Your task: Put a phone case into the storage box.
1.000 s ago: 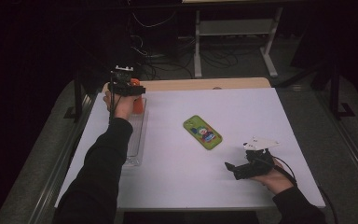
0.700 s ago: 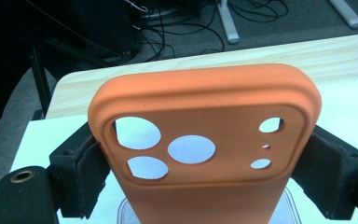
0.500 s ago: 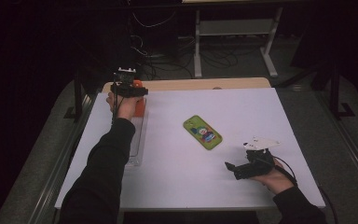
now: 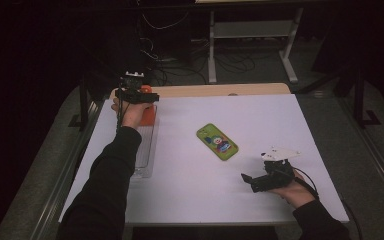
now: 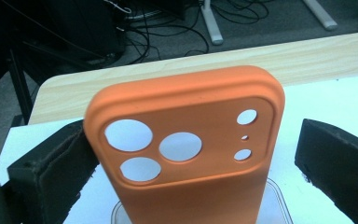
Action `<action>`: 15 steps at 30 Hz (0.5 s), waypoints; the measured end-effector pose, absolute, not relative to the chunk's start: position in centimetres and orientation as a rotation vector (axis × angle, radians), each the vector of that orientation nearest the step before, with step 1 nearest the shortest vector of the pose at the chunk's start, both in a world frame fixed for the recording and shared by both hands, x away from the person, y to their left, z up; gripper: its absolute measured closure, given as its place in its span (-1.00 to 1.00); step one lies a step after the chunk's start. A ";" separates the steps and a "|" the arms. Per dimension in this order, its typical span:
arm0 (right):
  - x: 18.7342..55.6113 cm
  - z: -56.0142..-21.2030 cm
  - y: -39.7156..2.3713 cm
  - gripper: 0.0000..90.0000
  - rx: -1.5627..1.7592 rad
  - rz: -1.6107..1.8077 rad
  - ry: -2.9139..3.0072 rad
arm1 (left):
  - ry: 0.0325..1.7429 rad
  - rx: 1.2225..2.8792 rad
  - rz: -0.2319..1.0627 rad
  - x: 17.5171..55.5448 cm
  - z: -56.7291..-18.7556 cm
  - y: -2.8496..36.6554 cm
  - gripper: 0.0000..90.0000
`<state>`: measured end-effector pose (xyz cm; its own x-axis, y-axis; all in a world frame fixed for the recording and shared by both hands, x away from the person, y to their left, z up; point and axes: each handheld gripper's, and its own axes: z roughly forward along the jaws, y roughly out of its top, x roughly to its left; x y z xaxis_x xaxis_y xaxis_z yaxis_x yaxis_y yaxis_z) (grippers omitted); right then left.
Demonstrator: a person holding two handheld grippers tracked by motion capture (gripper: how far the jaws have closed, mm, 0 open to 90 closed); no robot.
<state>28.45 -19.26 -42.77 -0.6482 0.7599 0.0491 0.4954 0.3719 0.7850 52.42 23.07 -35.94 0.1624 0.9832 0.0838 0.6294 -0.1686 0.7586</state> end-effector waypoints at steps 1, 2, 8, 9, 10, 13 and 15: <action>28.5 -42.8 -19.3 -1.00 1.093 1.157 2.313 | 1.518 1.871 0.801 52.3 -35.8 23.2 -1.00; 28.5 -42.8 -19.3 -1.00 1.099 1.158 2.312 | 1.514 1.880 0.799 52.3 -35.6 23.3 -1.00; 28.5 -42.7 -19.3 -1.00 1.099 1.160 2.309 | 1.463 1.914 0.743 50.9 -34.0 24.1 -1.00; 28.5 -42.7 -19.3 -1.00 1.104 1.161 2.310 | 1.448 1.918 0.737 50.5 -33.7 24.2 -1.00; 28.5 -42.7 -19.3 -1.00 1.106 1.161 2.310 | 1.433 1.924 0.729 50.1 -33.4 24.3 -1.00; 28.6 -42.7 -19.3 -1.00 1.103 1.160 2.304 | 1.374 1.946 0.679 48.7 -32.6 24.3 -1.00; 28.6 -42.6 -19.3 -1.00 1.103 1.161 2.305 | 1.318 1.981 0.636 47.8 -32.2 24.2 -1.00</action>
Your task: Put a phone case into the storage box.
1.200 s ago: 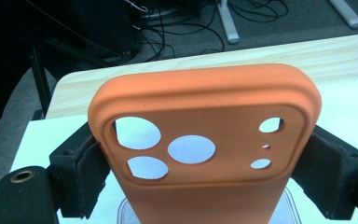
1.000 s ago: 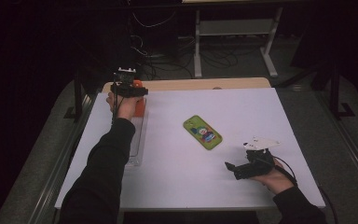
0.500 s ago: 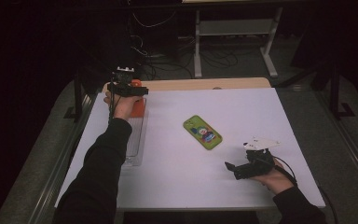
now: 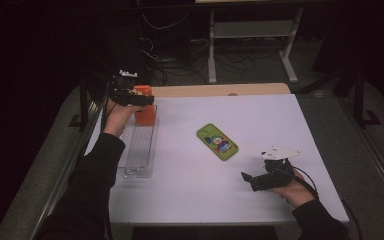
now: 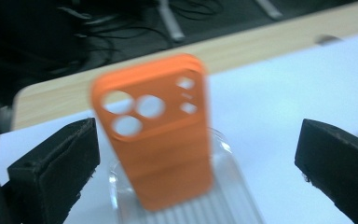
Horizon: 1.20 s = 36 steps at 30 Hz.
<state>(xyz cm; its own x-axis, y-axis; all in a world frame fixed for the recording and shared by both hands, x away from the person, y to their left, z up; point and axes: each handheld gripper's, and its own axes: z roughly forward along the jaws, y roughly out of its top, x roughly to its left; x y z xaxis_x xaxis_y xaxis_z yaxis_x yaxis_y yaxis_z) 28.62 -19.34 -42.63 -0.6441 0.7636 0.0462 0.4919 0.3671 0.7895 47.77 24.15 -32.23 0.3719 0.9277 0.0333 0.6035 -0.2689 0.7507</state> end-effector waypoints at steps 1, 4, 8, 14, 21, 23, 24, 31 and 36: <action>28.6 -42.6 -19.3 -1.00 1.107 1.161 2.304 | 1.282 1.993 0.607 47.3 -32.1 24.0 -1.00; 28.6 -42.7 -19.4 -1.00 1.104 1.162 2.301 | 1.177 2.058 0.537 45.6 -32.1 23.4 -1.00; 28.5 -42.6 -19.6 -1.00 1.106 1.159 2.300 | 1.051 2.083 0.415 43.5 -32.5 21.7 -1.00; 28.5 -42.6 -19.7 -1.00 1.107 1.157 2.298 | 0.876 2.130 0.321 40.6 -32.9 18.8 -1.00; 28.4 -42.6 -19.9 -1.00 1.101 1.154 2.291 | 0.751 2.143 0.257 37.7 -34.2 15.3 -1.00; 28.3 -42.5 -19.8 -1.00 1.108 1.155 2.292 | 0.729 2.160 0.255 37.4 -34.4 14.9 -1.00; 28.4 -42.4 -19.8 -1.00 1.120 1.162 2.292 | 0.709 2.162 0.233 36.7 -34.9 14.1 -1.00; 28.6 -42.3 -19.5 -1.00 1.118 1.174 2.305 | 0.612 2.222 0.219 34.7 -37.0 12.7 -1.00; 28.8 -42.3 -19.8 -1.00 1.103 1.170 2.304 | 0.605 2.218 0.217 33.6 -38.4 12.4 -1.00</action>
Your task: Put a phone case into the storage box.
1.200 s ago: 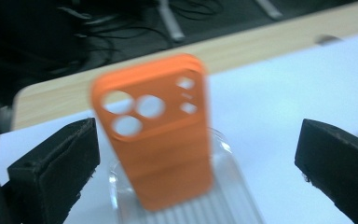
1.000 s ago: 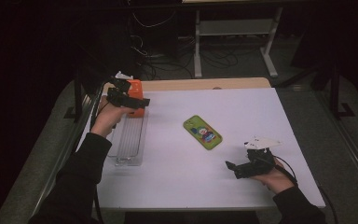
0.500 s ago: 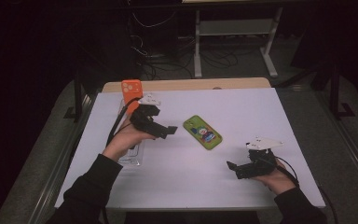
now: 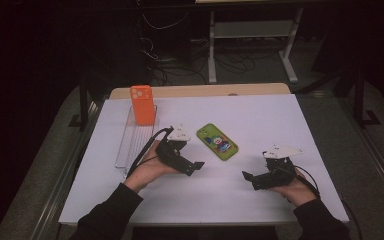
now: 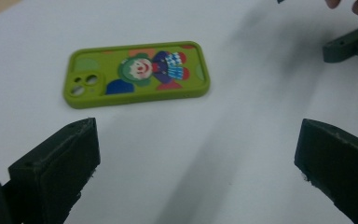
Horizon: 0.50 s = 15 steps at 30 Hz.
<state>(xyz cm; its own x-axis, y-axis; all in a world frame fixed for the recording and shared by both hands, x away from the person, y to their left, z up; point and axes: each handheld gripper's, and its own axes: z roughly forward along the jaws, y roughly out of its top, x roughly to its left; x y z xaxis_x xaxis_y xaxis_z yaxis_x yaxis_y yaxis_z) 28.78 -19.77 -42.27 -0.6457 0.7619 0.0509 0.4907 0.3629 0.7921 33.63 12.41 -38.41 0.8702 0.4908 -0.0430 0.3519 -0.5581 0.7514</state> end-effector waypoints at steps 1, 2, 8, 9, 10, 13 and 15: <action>28.8 -42.2 -19.9 -1.00 1.116 1.161 2.306 | 0.590 2.230 0.228 33.4 -39.0 12.4 -1.00; 28.8 -42.1 -19.9 -1.00 1.131 1.166 2.299 | 0.595 2.224 0.224 33.2 -39.3 12.3 -1.00; 29.0 -41.5 -20.1 -1.00 1.171 1.173 2.268 | 0.588 2.243 0.221 32.7 -40.2 12.6 -1.00; 29.0 -41.3 -20.1 -1.00 1.182 1.171 2.268 | 0.587 2.243 0.221 32.6 -40.3 12.6 -1.00; 29.0 -41.2 -20.0 -1.00 1.187 1.173 2.263 | 0.582 2.251 0.215 32.5 -40.3 12.7 -1.00; 29.3 -40.6 -19.9 -1.00 1.209 1.188 2.263 | 0.599 2.242 0.211 32.6 -40.6 12.8 -1.00; 29.5 -40.2 -19.8 -1.00 1.216 1.184 2.277 | 0.601 2.252 0.208 32.7 -40.8 12.9 -1.00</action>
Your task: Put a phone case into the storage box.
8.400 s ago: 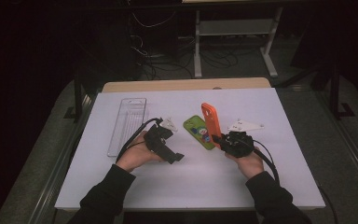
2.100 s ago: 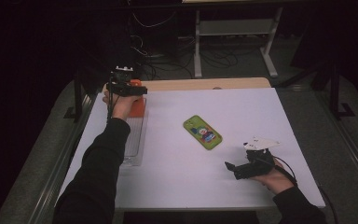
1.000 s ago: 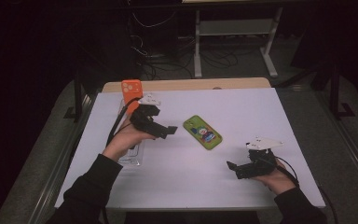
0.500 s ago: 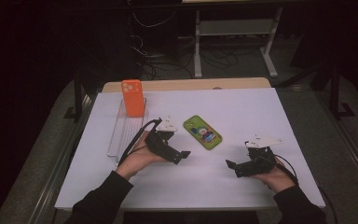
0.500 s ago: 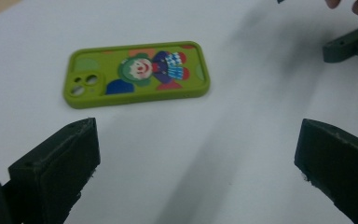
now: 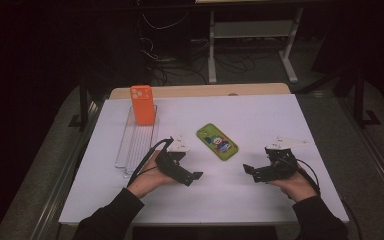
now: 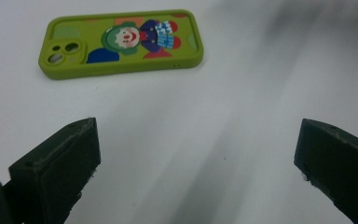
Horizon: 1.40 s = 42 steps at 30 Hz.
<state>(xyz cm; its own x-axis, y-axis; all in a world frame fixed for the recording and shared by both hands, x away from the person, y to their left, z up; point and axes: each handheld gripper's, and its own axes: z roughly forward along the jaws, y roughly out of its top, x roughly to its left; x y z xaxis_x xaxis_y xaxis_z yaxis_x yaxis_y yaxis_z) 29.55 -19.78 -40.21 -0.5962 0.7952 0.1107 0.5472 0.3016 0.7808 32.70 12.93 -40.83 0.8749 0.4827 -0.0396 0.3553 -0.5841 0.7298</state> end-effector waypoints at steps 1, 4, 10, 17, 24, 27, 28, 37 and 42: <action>29.5 -40.2 -19.8 -1.00 1.216 1.184 2.277 | 0.601 2.252 0.208 32.7 -40.8 12.9 -1.00; 30.1 -39.9 -19.7 -1.00 1.227 1.180 2.289 | 0.595 2.255 0.209 32.8 -41.0 13.0 -1.00; 31.1 -39.3 -19.2 -1.00 1.253 1.174 2.300 | 0.610 2.235 0.200 32.9 -41.2 13.1 -1.00; 33.2 -38.5 -17.7 -1.00 1.272 1.147 2.303 | 0.620 2.223 0.198 33.0 -41.3 13.1 -1.00; 34.9 -38.0 -16.7 -1.00 1.289 1.151 2.291 | 0.606 2.245 0.205 33.1 -41.3 13.2 -1.00; 36.1 -37.5 -16.0 -1.00 1.287 1.149 2.288 | 0.606 2.244 0.201 33.0 -41.4 13.1 -1.00; 36.3 -37.4 -15.9 -1.00 1.286 1.142 2.290 | 0.609 2.247 0.200 32.9 -41.4 13.1 -1.00; 38.4 -36.8 -14.5 -1.00 1.301 1.164 2.284 | 0.595 2.252 0.195 32.9 -41.4 13.0 -1.00; 39.1 -36.6 -13.9 -1.00 1.301 1.154 2.291 | 0.593 2.264 0.190 32.9 -41.4 13.0 -1.00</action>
<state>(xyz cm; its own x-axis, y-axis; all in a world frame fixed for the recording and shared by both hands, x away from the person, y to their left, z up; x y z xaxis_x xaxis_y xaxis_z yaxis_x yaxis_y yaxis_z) 39.12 -13.89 -36.61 -0.5632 0.8130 0.1476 0.6026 0.2819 0.7466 32.92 12.99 -41.39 0.8805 0.4716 -0.0471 0.3563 -0.5932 0.7219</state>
